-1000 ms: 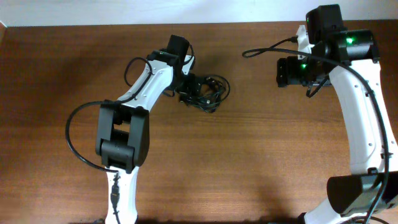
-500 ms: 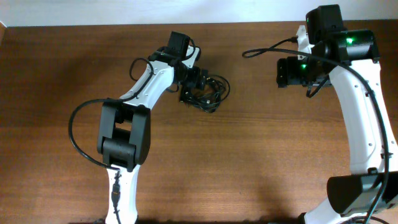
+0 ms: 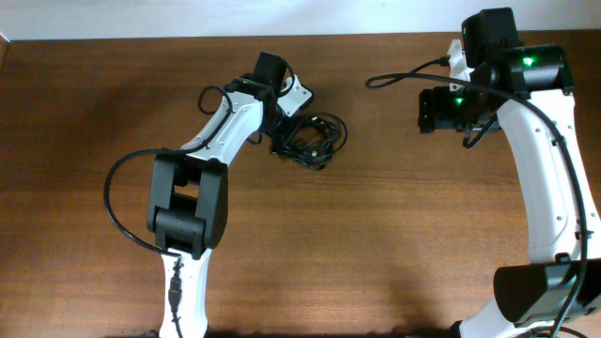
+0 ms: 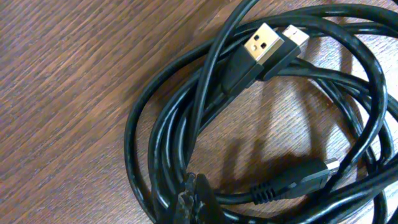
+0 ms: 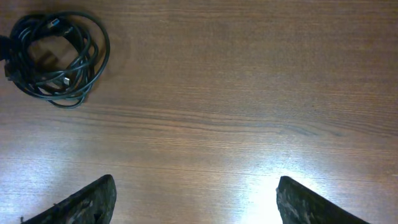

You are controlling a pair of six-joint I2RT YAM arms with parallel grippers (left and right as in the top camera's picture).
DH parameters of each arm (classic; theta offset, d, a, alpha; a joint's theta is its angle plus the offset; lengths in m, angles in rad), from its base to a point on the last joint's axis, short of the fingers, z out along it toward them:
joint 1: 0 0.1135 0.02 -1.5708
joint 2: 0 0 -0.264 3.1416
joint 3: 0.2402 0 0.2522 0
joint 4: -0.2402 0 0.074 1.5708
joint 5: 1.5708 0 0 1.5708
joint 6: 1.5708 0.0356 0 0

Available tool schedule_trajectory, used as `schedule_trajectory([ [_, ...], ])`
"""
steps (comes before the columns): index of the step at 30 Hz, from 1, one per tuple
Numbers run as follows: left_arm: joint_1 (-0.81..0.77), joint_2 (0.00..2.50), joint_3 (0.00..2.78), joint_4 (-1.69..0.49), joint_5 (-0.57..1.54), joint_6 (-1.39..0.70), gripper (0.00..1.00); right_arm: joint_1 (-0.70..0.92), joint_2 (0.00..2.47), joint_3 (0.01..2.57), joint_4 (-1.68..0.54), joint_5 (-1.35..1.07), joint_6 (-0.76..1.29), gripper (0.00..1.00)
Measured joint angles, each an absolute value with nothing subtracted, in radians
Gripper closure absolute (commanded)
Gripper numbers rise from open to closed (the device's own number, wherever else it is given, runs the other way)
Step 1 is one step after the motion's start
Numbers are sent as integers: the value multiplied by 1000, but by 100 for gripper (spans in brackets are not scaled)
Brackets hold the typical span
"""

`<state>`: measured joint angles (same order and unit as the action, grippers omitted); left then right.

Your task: Untangle cables

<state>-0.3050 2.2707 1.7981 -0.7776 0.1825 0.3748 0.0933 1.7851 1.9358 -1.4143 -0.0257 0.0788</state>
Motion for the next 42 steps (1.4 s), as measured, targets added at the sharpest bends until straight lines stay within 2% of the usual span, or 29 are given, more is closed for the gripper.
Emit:
schedule_trajectory([
  [3,-305,2271,1799,-773,167,361,41,93,1785,1936,-1414,-26,79,18],
  [4,-305,2271,1802,-771,162,355,42,93,1785,1936,-1414,-26,79,18],
  [6,-305,2271,1813,-762,152,345,50,93,1785,1936,-1414,-26,79,18],
  [8,-305,2271,1816,-759,148,340,52,93,1785,1936,-1414,-26,80,18],
  [13,-305,2286,1817,-752,146,336,50,93,1785,1936,-1414,-26,80,18],
  [14,-305,2300,1818,-751,146,336,53,93,1785,1936,-1414,-26,80,18],
  [15,-305,2317,1818,-751,151,336,61,93,1785,1936,-1414,-26,80,18],
  [16,-307,2321,1818,-751,149,334,94,93,1785,1936,-1414,-26,79,18],
  [17,-307,2323,1818,-751,149,332,100,93,1785,1936,-1414,-26,79,18],
  [23,-316,2319,1858,-803,130,319,100,93,1785,1936,-1415,-26,80,18],
  [26,-348,2271,2037,-995,66,273,100,93,1785,1936,-1416,-25,79,18],
  [30,-363,1998,2314,-1106,39,161,100,93,1785,1936,-1414,-23,79,18],
  [34,-361,1785,2365,-1182,36,118,100,93,1785,1936,-1404,-66,74,17],
  [38,-361,1803,2360,-1204,30,107,100,123,1785,1936,-1391,-383,-83,16],
  [40,-361,1826,2351,-1206,9,107,99,170,1785,1951,-1327,-613,-209,16],
  [42,-361,1827,2350,-1209,-26,107,99,198,1785,2005,-1267,-722,-264,16],
])
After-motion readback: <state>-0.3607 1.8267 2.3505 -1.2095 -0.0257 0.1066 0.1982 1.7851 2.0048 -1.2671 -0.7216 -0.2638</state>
